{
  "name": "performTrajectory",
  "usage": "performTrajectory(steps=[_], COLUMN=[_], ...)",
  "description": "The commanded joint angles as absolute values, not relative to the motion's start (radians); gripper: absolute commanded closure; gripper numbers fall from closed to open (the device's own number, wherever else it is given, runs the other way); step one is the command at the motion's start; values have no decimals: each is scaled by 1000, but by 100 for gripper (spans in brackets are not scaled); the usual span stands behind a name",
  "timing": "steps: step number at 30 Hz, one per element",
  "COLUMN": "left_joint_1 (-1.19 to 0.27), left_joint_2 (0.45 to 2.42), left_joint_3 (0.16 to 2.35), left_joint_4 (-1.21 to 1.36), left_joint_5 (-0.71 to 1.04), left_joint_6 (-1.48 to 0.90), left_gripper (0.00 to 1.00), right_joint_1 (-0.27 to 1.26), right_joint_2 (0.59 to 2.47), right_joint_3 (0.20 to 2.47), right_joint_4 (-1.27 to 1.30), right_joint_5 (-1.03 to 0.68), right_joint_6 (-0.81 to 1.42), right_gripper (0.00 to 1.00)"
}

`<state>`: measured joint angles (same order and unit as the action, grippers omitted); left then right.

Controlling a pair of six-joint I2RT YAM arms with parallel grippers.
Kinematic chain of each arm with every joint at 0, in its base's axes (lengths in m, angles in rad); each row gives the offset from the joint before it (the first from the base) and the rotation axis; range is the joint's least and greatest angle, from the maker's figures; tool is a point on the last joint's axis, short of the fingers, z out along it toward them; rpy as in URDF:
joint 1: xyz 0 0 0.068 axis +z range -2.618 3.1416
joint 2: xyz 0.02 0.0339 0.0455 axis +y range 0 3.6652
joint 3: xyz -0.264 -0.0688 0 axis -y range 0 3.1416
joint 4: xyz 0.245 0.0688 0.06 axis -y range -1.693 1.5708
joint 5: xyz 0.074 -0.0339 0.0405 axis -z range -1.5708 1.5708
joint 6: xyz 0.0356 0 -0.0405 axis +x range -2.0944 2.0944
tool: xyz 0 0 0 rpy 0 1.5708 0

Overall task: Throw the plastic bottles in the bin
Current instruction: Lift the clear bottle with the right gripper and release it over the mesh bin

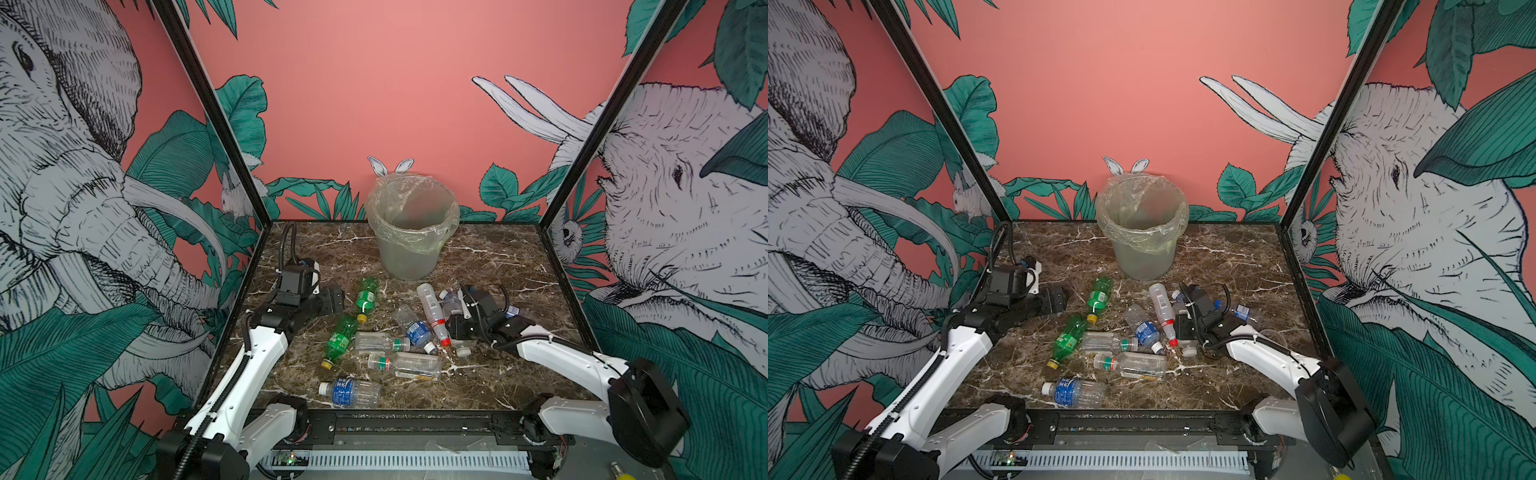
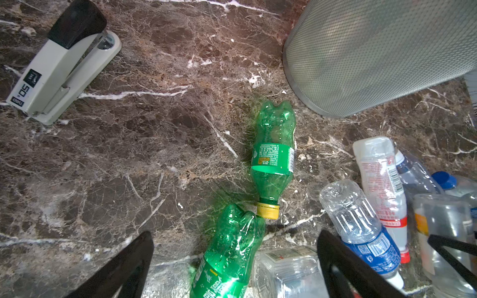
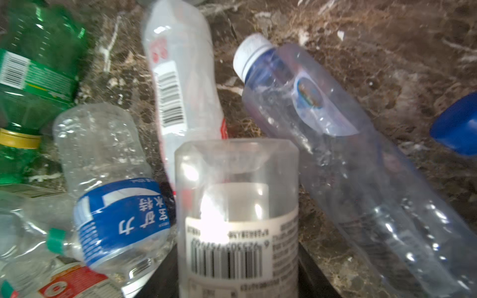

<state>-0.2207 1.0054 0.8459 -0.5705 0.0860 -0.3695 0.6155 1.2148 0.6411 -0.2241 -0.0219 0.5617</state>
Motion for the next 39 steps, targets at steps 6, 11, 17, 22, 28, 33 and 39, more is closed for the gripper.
performTrajectory(steps=[6, 11, 17, 22, 28, 33, 39], left_joint_1=[-213, -213, -213, -213, -210, -210, -211], left_joint_2=[1010, 1012, 992, 997, 1001, 983, 953], left_joint_3=[880, 911, 935, 947, 953, 916, 866], left_joint_4=[-587, -625, -678, -697, -710, -680, -613], left_joint_5=[119, 103, 101, 153, 179, 200, 253], left_joint_6=[-449, -510, -575, -605, -540, -510, -476], left_gripper=[1, 1, 1, 1, 1, 1, 1], right_joint_1=[625, 623, 622, 620, 620, 620, 620], right_joint_2=[1079, 1018, 988, 966, 923, 894, 935], right_joint_3=[625, 608, 651, 716, 773, 807, 794], right_joint_4=[-224, -188, -192, -198, -229, -200, 27], right_joint_5=[-38, -58, 8, 14, -1, 27, -31], right_joint_6=[588, 580, 592, 606, 573, 582, 693], right_gripper=[48, 48, 49, 49, 48, 48, 49])
